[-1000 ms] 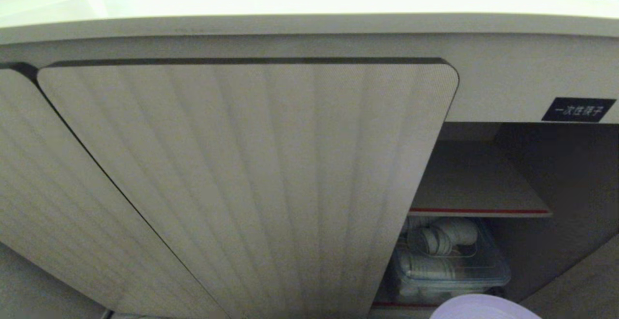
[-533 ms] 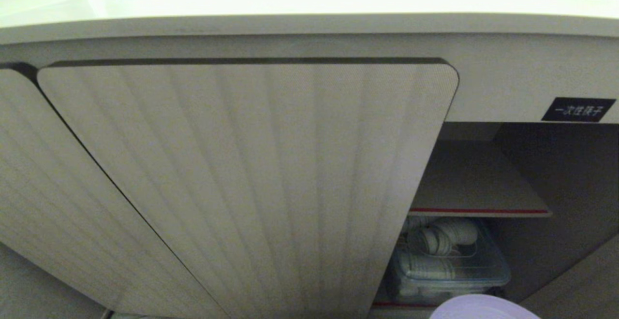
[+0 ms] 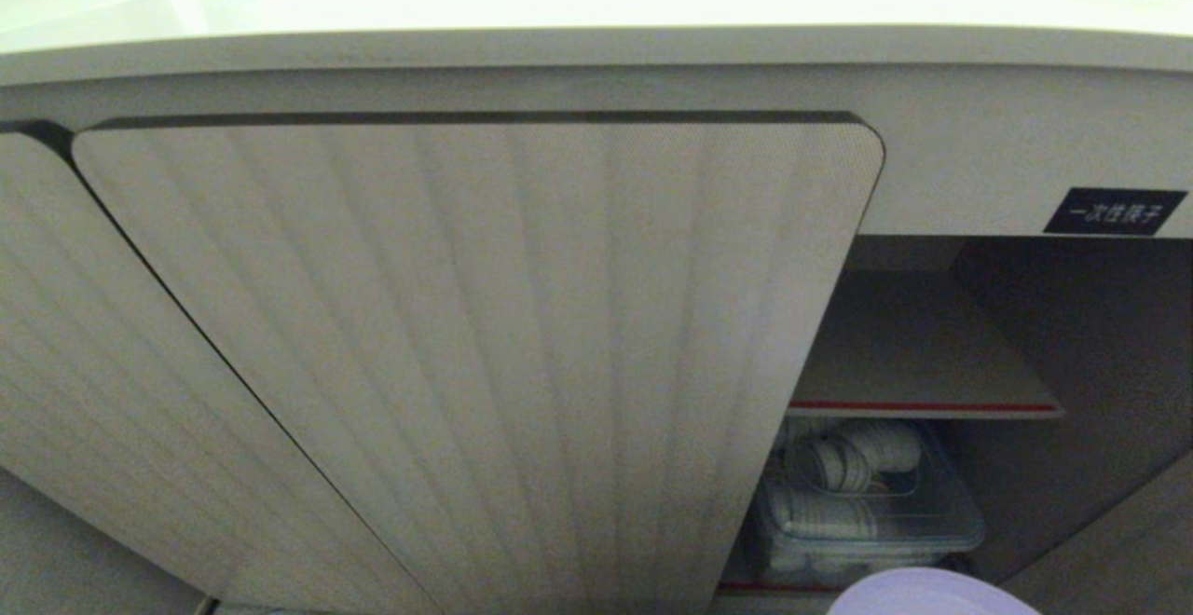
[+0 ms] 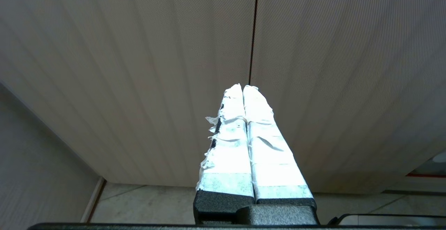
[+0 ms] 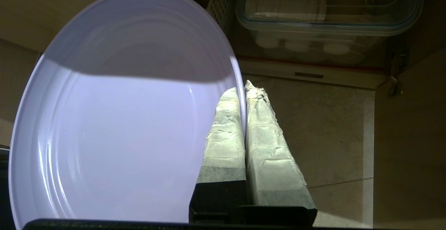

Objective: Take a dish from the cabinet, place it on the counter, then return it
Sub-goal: Place it on the table

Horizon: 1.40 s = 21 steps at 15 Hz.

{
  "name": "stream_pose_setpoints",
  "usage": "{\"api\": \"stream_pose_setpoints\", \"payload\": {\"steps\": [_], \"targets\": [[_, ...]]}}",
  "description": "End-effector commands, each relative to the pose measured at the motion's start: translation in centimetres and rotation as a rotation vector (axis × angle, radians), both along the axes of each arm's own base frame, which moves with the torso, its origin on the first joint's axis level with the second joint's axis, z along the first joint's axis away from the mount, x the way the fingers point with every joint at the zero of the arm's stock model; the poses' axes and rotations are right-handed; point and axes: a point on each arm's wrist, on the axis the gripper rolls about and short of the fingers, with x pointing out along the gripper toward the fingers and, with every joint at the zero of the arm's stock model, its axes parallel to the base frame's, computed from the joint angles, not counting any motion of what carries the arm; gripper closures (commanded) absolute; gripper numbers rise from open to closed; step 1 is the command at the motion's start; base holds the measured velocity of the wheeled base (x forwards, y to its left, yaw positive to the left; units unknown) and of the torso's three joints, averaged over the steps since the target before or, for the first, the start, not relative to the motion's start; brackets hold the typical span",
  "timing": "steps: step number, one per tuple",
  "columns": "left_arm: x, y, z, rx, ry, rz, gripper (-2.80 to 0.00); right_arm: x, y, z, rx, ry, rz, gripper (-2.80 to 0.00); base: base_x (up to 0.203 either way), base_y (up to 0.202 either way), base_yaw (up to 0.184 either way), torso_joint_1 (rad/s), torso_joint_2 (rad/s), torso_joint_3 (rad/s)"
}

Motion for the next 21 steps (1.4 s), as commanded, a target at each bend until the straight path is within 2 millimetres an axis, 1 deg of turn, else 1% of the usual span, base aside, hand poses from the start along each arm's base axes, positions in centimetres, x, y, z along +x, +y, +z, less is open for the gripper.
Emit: {"api": "stream_pose_setpoints", "payload": {"steps": [1,7,11,21], "targets": [[0.0,0.0,0.0,-0.001,0.0,0.0,0.0,0.02,0.01,0.01,0.001,0.0,0.0,0.0,0.0,0.0,0.0,0.0,0.0,0.0],[0.0,0.0,0.0,-0.001,0.0,0.0,0.0,0.05,0.03,0.04,0.003,-0.002,0.001,0.0,0.0,0.0,0.0,0.0,0.0,0.0],[0.0,0.0,0.0,-0.001,0.0,0.0,0.0,0.04,0.02,0.05,0.003,-0.003,0.001,0.0,0.0,0.0,0.0,0.049,-0.21,-0.227],[0.0,0.0,0.0,-0.001,0.0,0.0,0.0,0.02,0.08,0.05,0.018,0.003,0.022,0.0,0.0,0.0,0.0,0.178,-0.49,-0.289]]}}
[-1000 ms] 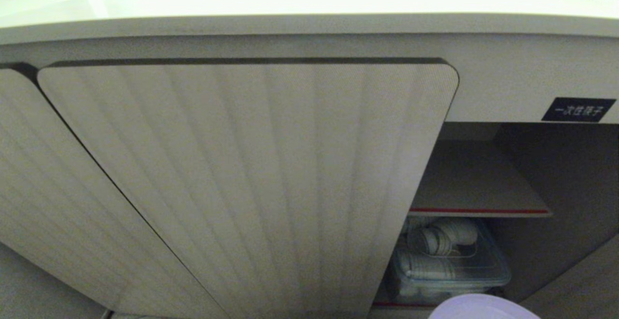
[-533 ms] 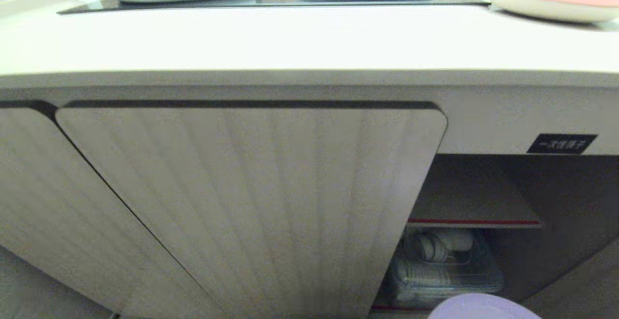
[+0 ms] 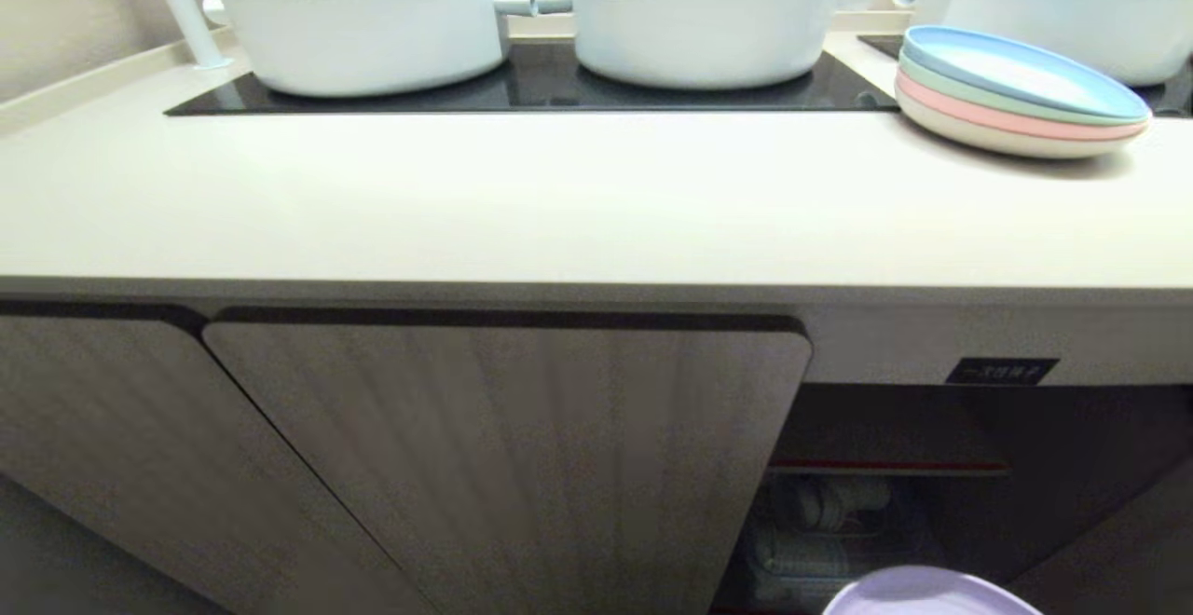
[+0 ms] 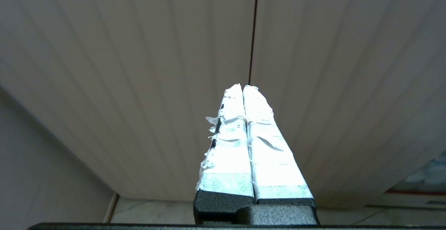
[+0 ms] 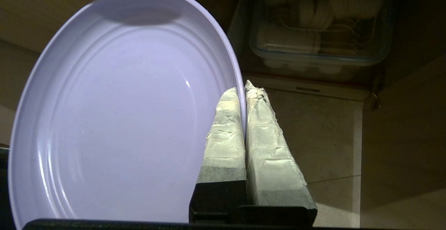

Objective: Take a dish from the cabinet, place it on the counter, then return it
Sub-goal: Place it on the table

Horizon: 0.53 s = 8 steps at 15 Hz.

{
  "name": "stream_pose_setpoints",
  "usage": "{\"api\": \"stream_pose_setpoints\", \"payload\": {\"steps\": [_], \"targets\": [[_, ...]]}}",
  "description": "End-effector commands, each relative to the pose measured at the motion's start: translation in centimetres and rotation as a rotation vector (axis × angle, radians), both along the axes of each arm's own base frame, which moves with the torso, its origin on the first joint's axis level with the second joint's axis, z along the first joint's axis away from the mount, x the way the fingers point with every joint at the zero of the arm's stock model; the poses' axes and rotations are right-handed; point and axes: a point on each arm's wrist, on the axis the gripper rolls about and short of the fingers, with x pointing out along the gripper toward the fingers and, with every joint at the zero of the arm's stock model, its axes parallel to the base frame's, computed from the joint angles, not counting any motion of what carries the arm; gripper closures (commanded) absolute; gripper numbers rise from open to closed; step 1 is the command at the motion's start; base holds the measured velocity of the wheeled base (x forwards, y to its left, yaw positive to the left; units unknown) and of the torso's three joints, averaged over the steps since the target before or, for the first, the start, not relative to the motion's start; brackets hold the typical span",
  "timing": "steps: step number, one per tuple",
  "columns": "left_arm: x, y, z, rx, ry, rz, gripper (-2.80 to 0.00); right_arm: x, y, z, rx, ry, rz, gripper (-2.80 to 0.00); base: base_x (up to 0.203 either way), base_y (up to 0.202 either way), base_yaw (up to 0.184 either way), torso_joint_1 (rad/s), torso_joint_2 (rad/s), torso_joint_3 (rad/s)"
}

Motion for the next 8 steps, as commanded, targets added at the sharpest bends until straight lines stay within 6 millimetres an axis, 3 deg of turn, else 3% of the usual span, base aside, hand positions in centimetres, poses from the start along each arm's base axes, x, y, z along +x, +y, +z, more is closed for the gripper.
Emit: {"api": "stream_pose_setpoints", "payload": {"steps": [1,8], "targets": [[0.0,0.0,0.0,-0.001,0.0,0.0,0.0,-0.01,0.06,0.01,0.01,0.004,0.023,0.0,0.0,0.0,0.0,0.209,-0.47,-0.273],[0.0,0.0,0.0,0.0,0.0,0.0,0.0,-0.03,0.09,0.01,0.016,0.006,0.035,0.0,0.0,0.0,0.0,0.217,-0.5,-0.28]]}}
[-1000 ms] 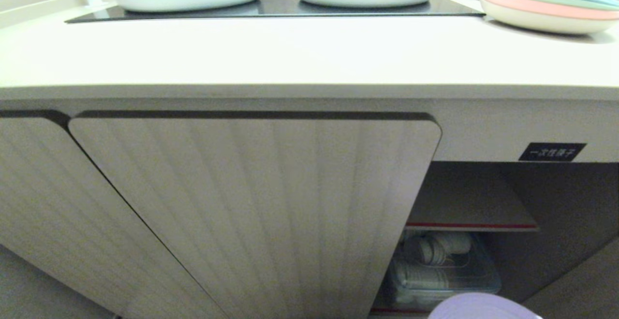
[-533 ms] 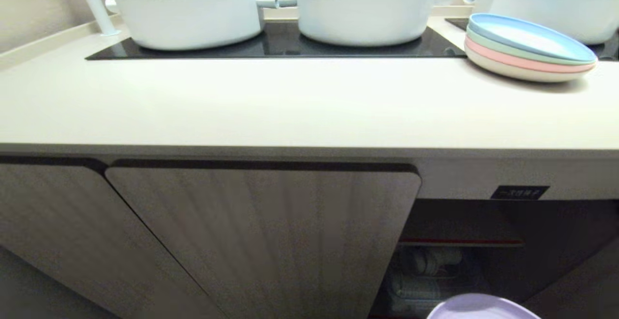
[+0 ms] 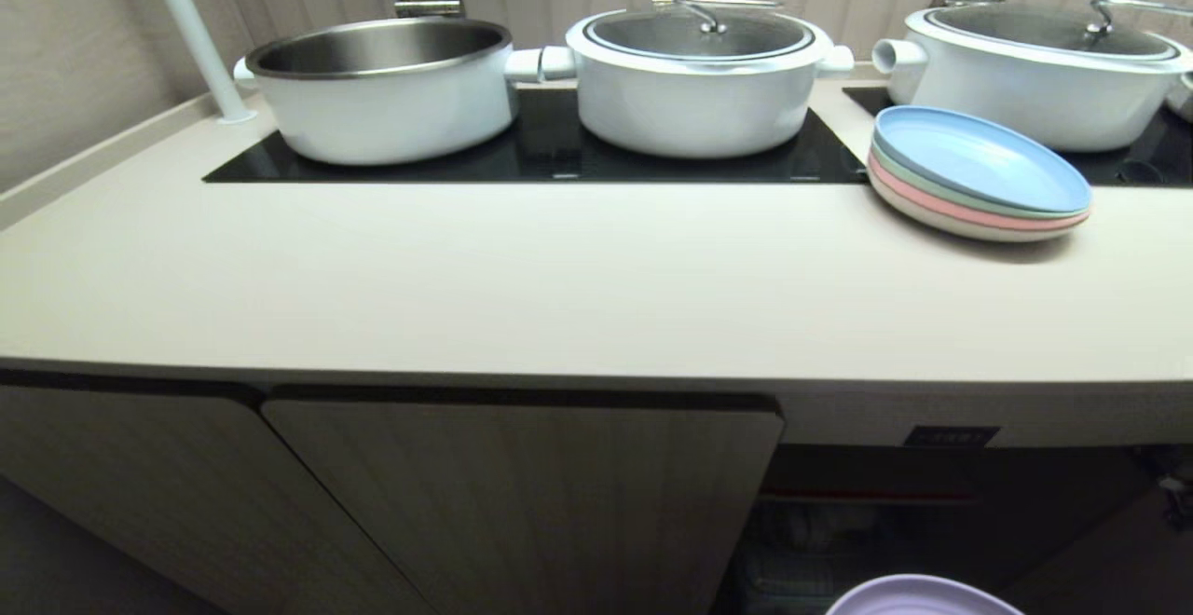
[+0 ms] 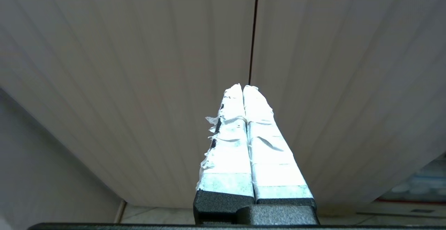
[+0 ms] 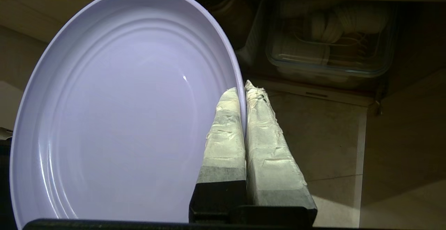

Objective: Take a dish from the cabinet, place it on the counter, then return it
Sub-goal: Place it on the table

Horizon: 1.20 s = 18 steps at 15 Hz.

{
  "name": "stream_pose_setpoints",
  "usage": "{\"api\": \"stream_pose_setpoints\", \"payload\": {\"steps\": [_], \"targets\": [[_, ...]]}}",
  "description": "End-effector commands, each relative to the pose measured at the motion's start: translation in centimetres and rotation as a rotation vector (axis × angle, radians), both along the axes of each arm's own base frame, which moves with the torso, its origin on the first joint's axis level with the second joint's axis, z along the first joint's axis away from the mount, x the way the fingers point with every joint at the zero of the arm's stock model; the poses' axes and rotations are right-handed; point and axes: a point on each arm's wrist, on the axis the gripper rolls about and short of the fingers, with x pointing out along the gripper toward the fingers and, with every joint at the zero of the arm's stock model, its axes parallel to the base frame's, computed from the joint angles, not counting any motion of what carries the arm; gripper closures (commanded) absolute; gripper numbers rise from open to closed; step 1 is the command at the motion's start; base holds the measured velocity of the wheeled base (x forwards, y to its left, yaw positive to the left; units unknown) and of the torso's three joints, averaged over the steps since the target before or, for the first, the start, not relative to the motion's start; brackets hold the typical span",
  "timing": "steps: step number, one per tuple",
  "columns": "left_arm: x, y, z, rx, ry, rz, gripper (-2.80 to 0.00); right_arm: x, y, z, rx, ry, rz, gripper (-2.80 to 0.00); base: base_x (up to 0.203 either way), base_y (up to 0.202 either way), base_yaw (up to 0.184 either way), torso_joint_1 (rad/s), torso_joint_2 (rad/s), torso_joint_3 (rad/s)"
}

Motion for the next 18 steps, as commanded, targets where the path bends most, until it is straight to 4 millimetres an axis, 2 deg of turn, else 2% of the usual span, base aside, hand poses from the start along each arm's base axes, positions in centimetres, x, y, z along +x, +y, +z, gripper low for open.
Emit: {"api": "stream_pose_setpoints", "payload": {"steps": [1,12,18], "targets": [[0.0,0.0,0.0,0.0,0.0,0.0,0.0,0.01,0.01,0.0,0.001,0.001,0.0,0.0,0.0,0.0,0.0,0.232,-0.52,-0.279],[0.0,0.0,0.0,-0.001,0.0,0.0,0.0,0.02,0.01,0.0,0.0,0.002,0.002,0.0,0.0,0.0,0.0,0.264,-0.57,-0.304],[0.0,0.0,0.0,-0.001,0.0,0.0,0.0,0.03,0.02,-0.01,0.004,0.005,-0.001,0.0,0.0,0.0,0.0,0.194,-0.39,-0.208]]}}
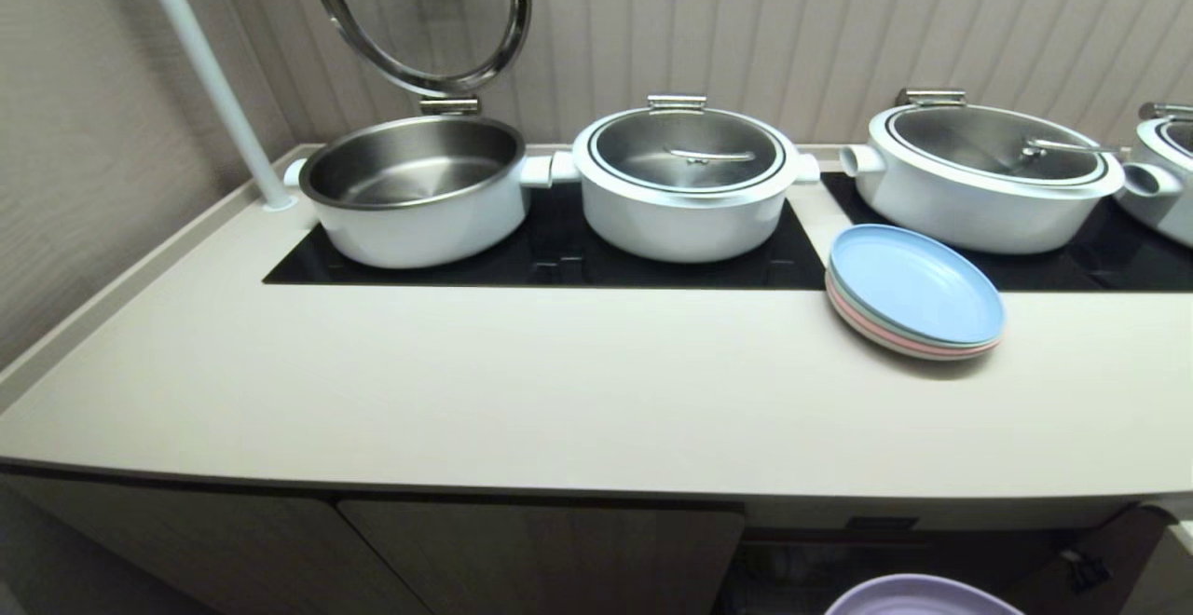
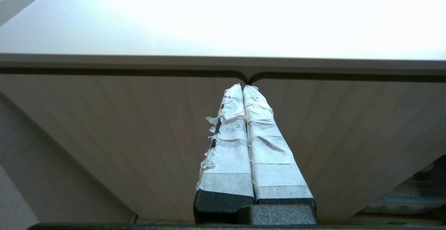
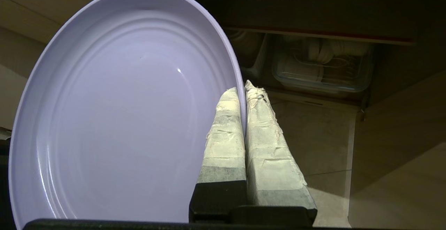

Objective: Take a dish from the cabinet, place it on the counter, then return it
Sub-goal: Place it on the table

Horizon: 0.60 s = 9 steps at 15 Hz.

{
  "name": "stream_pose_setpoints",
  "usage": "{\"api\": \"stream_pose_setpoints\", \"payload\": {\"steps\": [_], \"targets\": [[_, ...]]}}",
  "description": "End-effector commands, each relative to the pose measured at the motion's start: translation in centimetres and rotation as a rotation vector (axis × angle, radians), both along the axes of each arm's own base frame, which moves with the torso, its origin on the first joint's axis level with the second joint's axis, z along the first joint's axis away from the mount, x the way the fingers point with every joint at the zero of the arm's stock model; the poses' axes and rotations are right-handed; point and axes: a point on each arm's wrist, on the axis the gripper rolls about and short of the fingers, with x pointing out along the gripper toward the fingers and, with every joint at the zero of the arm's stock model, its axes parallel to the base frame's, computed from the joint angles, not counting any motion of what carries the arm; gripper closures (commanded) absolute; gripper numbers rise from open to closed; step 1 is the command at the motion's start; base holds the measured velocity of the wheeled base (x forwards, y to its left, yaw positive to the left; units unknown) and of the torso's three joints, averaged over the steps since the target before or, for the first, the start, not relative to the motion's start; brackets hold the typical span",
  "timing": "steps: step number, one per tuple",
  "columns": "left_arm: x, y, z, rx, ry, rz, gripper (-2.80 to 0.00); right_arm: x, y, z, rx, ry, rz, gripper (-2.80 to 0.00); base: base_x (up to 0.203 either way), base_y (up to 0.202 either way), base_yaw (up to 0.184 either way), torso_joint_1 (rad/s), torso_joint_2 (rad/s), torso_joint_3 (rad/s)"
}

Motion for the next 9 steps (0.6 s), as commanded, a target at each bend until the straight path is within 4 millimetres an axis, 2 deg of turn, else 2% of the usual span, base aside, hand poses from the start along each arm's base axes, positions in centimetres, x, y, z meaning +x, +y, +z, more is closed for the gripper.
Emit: {"api": "stream_pose_setpoints", "payload": {"steps": [1,9], "targets": [[0.0,0.0,0.0,-0.001,-0.001,0.0,0.0,0.02,0.01,0.0,0.001,0.002,0.0,0.0,0.0,0.0,0.0,0.17,-0.34,-0.173],[0.0,0.0,0.0,-0.001,-0.001,0.0,0.0,0.14,0.07,0.14,0.005,-0.01,0.002,0.0,0.0,0.0,0.0,0.157,-0.33,-0.169]]}}
